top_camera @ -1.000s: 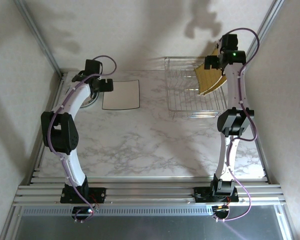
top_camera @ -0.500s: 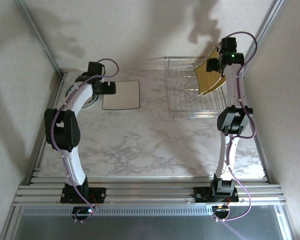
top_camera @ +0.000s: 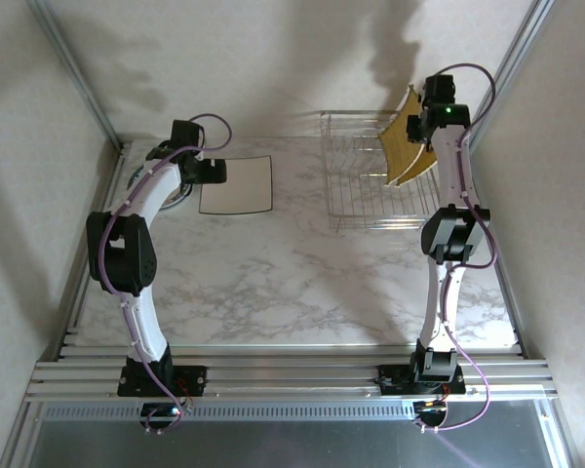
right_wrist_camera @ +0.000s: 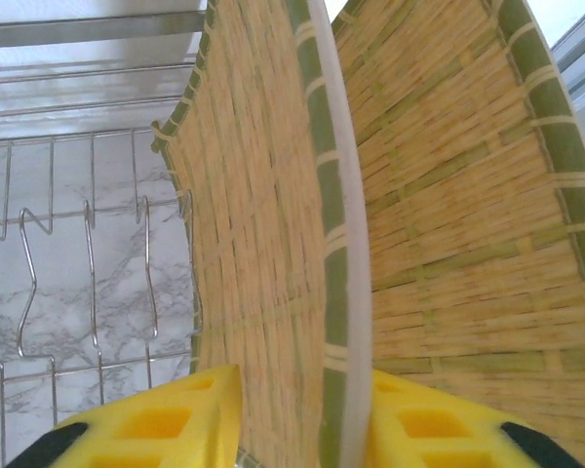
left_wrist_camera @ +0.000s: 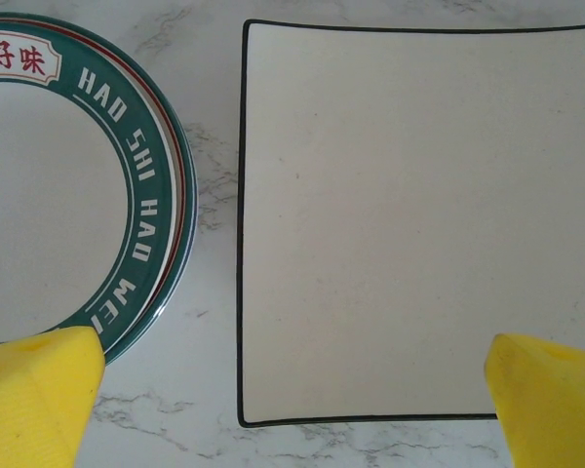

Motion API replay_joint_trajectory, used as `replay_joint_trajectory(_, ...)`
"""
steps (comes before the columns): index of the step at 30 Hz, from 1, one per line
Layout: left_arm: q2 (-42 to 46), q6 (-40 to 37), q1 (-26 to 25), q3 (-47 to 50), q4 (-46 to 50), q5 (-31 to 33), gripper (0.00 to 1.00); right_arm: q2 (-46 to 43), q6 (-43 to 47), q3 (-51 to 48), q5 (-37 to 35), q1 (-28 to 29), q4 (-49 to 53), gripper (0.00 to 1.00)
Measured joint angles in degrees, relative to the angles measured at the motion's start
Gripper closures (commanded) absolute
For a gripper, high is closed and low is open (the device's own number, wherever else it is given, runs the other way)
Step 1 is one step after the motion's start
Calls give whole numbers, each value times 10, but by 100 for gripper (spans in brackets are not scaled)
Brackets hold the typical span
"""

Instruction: Unload the plates from the dish rack

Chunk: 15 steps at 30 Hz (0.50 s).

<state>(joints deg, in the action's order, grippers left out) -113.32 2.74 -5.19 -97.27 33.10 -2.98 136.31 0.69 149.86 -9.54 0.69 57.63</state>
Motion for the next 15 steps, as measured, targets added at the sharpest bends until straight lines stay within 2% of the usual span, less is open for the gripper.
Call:
replay_joint_trajectory(4, 0, 0, 0, 1, 0, 9, 1, 0, -4, -9, -14, 7, 0, 81)
replay_joint_trajectory(6, 0, 0, 0, 3, -1, 13, 0, -1, -17, -18, -24, 10, -6, 92)
replay_joint_trajectory(8, 1, 0, 0, 9, -1, 13, 1, -4, -30, -23, -35, 9, -12, 98)
replay_joint_trajectory(15, 14, 0, 0, 24, -4, 15, 0, -34, -33, -61, -39, 12, -18, 100)
